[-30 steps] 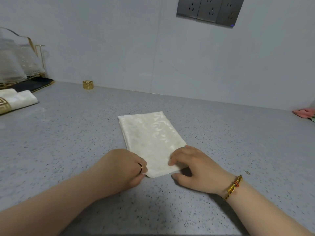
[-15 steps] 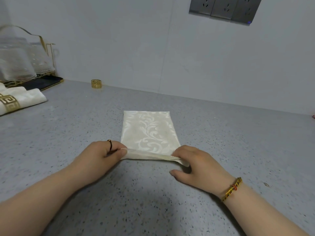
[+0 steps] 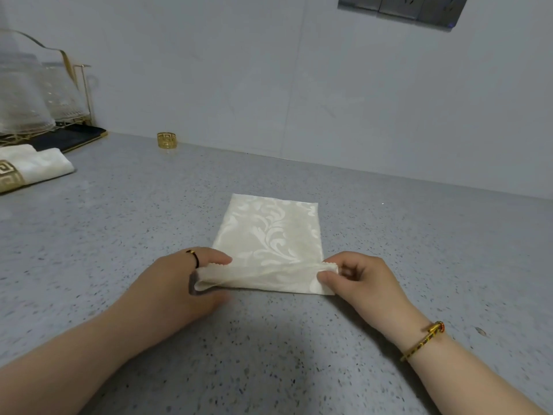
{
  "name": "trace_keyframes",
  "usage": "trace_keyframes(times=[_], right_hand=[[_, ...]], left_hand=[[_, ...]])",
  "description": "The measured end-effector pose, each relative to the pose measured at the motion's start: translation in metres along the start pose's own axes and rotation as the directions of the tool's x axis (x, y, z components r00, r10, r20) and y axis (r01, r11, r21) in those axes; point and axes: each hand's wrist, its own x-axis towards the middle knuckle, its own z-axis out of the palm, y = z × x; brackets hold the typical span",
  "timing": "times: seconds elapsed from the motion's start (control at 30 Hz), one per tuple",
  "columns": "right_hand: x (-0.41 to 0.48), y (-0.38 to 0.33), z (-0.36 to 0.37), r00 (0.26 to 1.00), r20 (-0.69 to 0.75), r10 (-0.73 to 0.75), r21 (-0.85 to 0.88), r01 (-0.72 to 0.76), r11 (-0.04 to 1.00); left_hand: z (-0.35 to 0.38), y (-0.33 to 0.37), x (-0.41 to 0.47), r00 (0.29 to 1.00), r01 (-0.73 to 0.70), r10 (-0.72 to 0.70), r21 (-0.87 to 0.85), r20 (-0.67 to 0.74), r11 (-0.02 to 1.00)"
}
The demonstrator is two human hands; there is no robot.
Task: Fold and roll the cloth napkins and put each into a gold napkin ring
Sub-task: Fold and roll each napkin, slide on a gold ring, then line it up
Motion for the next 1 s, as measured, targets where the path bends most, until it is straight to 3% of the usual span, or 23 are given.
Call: trace_keyframes(times=[0.13,0.27,0.53,0.67,0.77,0.83,1.0], right_hand=[[0.001,-0.002,0.000,0.997,-0.005,0.078,0.057,-0.078,0.995],[0.000,-0.003,0.000,0.998,0.011,0.061,-0.057,-0.061,0.997],[-0.005,-0.005,0.004,0.997,0.061,-0.036,-0.277,0.052,0.959],[-0.008,-0.002,0.002,0.977,0.156,-0.146,-0.478,0.204,0.855],[-0.007,0.001,-0.001,0.920,0.188,-0.343,-0.647,0.379,0.662],[-0.006,0.002,-0.004,0.899,0.192,-0.393,-0.686,0.410,0.601],[-0.010,-0.005,-0.011,0.876,0.240,-0.418,-0.733,0.446,0.514]], left_hand=[[-0.004,-0.004,0.004,0.995,0.014,-0.020,-0.059,-0.099,0.998],[-0.004,0.000,0.005,0.985,0.092,-0.110,-0.135,-0.135,0.987],[0.003,0.000,0.007,0.988,0.111,-0.110,-0.001,-0.108,0.994],[0.002,0.003,0.008,0.996,0.003,0.015,0.210,-0.082,0.978],[0.001,0.002,0.009,0.966,-0.202,0.254,0.488,-0.042,0.849],[0.002,-0.002,0.009,0.935,-0.299,0.355,0.599,0.026,0.743],[-0.004,-0.003,0.007,0.921,-0.367,0.363,0.628,0.141,0.687]])
